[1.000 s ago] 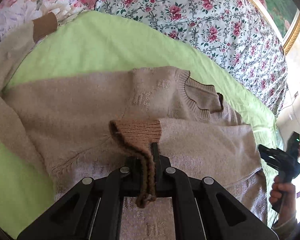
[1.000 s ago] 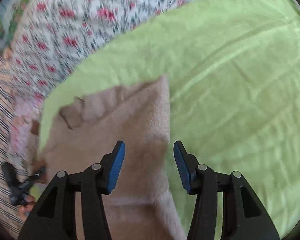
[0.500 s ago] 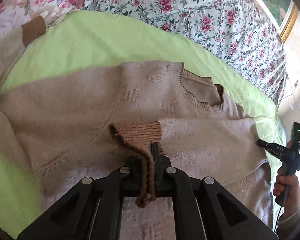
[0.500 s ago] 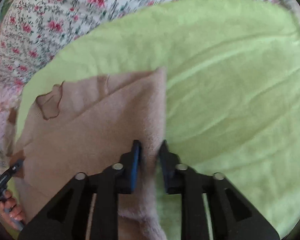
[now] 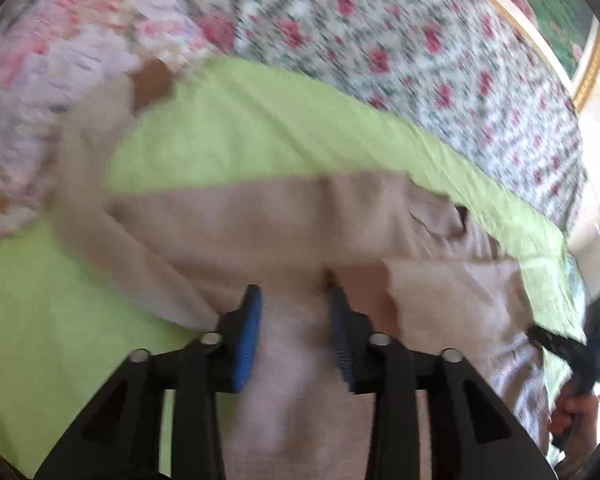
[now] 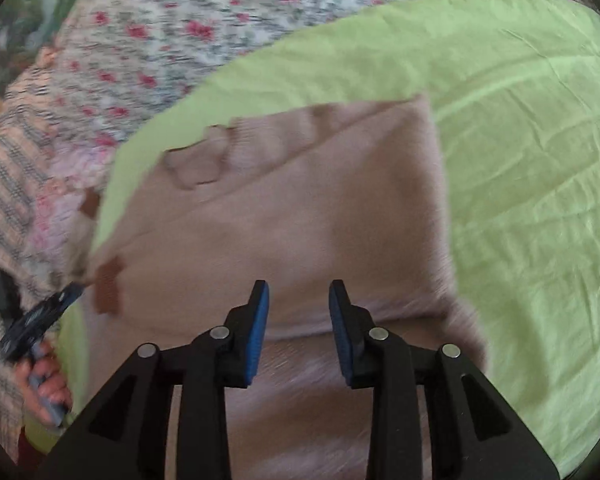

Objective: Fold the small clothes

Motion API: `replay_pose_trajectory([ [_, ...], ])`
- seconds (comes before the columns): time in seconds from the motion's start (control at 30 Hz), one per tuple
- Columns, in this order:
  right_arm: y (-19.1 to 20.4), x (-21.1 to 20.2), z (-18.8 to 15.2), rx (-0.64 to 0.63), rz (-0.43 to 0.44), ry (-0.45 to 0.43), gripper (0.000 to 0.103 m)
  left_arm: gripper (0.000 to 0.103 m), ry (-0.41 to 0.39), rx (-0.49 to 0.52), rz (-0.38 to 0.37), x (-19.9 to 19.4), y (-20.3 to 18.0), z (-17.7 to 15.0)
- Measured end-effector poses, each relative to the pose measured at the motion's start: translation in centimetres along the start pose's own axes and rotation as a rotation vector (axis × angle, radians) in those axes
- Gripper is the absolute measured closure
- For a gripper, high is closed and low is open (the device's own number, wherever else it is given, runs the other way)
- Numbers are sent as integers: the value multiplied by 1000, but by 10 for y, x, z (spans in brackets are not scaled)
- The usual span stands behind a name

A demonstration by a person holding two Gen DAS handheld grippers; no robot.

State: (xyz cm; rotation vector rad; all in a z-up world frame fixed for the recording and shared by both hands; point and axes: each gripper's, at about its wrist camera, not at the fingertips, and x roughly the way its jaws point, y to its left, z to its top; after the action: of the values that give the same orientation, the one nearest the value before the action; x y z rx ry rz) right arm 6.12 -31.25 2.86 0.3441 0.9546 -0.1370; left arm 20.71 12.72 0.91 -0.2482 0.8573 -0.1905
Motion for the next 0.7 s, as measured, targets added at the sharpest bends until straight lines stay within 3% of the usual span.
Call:
replay_pose_trajectory([
  [0.13,21,-4,-19,-26,69,34,63,45,-69,11,158,-7,29,41],
  [0.2,27,-5,-29,-33,88,50,63,29,-93,22,236,-4,42,68],
  [0.23,31,-2,-31,-35,95,56,63,26,-99,35,290,2,50,84],
  [0.33,37,5,-36,-34,115,78,63,20,-86,91,448,27,67,121],
  [0.5,40,17,-44,-18,133,117,63,21,37,173,591,87,95,153],
  [0.53,40,18,-44,-15,135,122,63,24,66,183,614,100,102,154],
  [0.57,40,20,-45,-12,136,127,63,41,87,192,611,109,106,153],
  [0.6,40,21,-46,-13,134,130,63,79,106,198,607,116,109,152],
  [0.63,40,22,-47,-14,131,134,63,94,132,192,595,122,113,150],
  [0.7,42,21,-49,-11,135,137,63,94,108,179,559,116,116,146],
])
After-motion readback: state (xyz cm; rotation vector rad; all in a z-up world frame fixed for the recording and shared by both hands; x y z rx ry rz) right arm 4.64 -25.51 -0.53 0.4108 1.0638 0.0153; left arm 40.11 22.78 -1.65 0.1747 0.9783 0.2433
